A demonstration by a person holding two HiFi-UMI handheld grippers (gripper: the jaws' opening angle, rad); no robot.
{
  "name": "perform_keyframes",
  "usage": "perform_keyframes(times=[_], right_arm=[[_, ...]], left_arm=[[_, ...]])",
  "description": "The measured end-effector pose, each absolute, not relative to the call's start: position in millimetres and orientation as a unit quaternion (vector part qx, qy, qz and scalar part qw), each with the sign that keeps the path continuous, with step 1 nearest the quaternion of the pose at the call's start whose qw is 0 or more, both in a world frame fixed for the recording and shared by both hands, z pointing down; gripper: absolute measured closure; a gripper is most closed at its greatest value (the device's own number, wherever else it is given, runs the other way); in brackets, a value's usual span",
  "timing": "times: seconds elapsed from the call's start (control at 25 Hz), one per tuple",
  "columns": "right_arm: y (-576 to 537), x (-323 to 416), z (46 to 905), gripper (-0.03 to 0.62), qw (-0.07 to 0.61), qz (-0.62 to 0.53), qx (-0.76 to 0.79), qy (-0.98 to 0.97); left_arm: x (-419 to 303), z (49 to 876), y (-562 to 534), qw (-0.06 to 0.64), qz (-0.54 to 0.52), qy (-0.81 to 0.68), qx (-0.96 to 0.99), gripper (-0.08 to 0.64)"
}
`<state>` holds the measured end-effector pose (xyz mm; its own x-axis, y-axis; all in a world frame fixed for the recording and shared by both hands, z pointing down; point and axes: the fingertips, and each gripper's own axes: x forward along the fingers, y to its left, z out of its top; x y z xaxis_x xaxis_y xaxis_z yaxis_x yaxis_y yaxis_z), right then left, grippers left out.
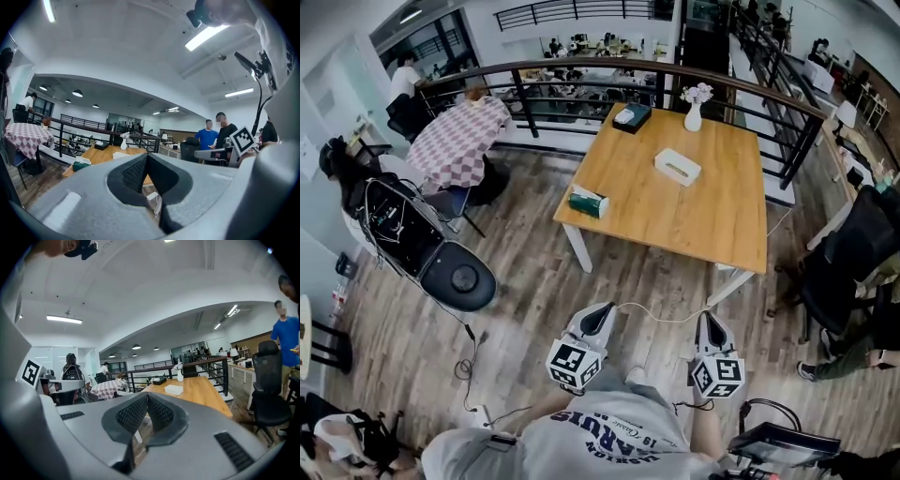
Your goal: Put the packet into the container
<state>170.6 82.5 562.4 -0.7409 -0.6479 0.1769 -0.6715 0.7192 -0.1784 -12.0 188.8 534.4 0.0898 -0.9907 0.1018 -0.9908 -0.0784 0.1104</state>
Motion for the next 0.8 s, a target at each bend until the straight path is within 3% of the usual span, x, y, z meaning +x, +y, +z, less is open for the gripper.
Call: perform_keyframes(times=[0.8], right_arm=[[-24, 146, 588, 0.581, 0.064, 0.146, 0.393, -0.906]], left_arm=[[-29, 555, 54, 0.086, 0.009, -0.624, 0.777, 0.560]])
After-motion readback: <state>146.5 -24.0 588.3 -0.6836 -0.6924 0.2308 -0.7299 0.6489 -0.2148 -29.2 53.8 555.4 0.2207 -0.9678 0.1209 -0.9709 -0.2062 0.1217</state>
